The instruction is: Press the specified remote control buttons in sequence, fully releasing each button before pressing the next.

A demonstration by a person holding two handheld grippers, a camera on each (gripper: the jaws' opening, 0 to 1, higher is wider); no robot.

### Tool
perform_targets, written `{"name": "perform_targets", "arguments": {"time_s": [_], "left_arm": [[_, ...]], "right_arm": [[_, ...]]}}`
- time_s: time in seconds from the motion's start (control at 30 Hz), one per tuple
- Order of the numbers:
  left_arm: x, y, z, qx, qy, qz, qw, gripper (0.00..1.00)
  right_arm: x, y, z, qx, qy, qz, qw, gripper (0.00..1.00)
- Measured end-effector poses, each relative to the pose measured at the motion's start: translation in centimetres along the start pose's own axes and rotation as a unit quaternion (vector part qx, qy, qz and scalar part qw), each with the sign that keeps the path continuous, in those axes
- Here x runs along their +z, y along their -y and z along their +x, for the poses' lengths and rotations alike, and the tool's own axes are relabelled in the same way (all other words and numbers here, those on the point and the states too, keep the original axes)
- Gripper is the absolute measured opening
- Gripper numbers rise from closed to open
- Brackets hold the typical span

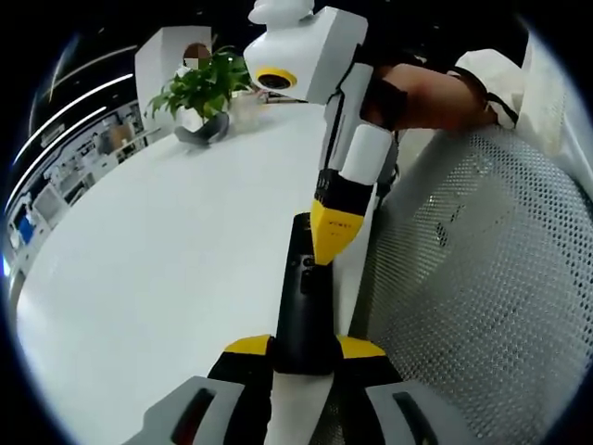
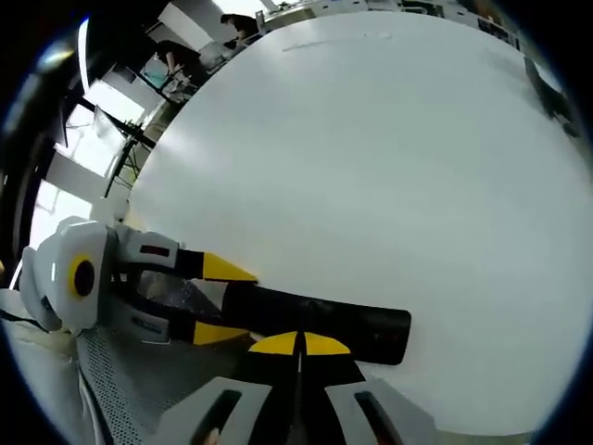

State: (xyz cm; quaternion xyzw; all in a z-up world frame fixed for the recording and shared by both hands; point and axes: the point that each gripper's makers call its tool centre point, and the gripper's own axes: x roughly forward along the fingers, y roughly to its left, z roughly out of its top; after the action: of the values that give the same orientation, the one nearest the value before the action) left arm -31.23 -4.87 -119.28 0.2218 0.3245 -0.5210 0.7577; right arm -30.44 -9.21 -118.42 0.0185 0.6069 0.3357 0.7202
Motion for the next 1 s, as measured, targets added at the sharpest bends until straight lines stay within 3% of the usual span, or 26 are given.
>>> {"name": "perform_targets", "arguments": {"time_s": [0.47, 0.53, 0.57, 0.67, 1.0], "left_arm": [[0.08, 0.01, 0.15, -0.001, 0.002, 0.000, 1.0000, 0.25], [0.09, 0.06, 0.16, -0.002, 0.002, 0.001, 1.0000, 0.26], [0.12, 0.09, 0.21, -0.003, 0.002, 0.002, 1.0000, 0.26], [0.16, 0.06, 0.23, -0.003, 0.003, 0.002, 1.0000, 0.26], [0.06, 0.05, 0.16, -0.002, 0.001, 0.003, 1.0000, 0.26]], "right_arm": [[-0.18, 0.23, 0.15, -0.013, -0.006, -0.025, 0.9996, 0.00], [-1.02, 0.06, 0.26, -0.013, -0.030, -0.022, 0.9992, 0.00], [-0.67, 0.03, 0.18, -0.017, -0.018, -0.032, 0.9992, 0.00], [-0.66, 0.06, 0.27, -0.026, -0.024, -0.046, 0.9983, 0.00], [-0.56, 0.19, 0.31, -0.016, -0.021, -0.027, 0.9993, 0.00]]}}
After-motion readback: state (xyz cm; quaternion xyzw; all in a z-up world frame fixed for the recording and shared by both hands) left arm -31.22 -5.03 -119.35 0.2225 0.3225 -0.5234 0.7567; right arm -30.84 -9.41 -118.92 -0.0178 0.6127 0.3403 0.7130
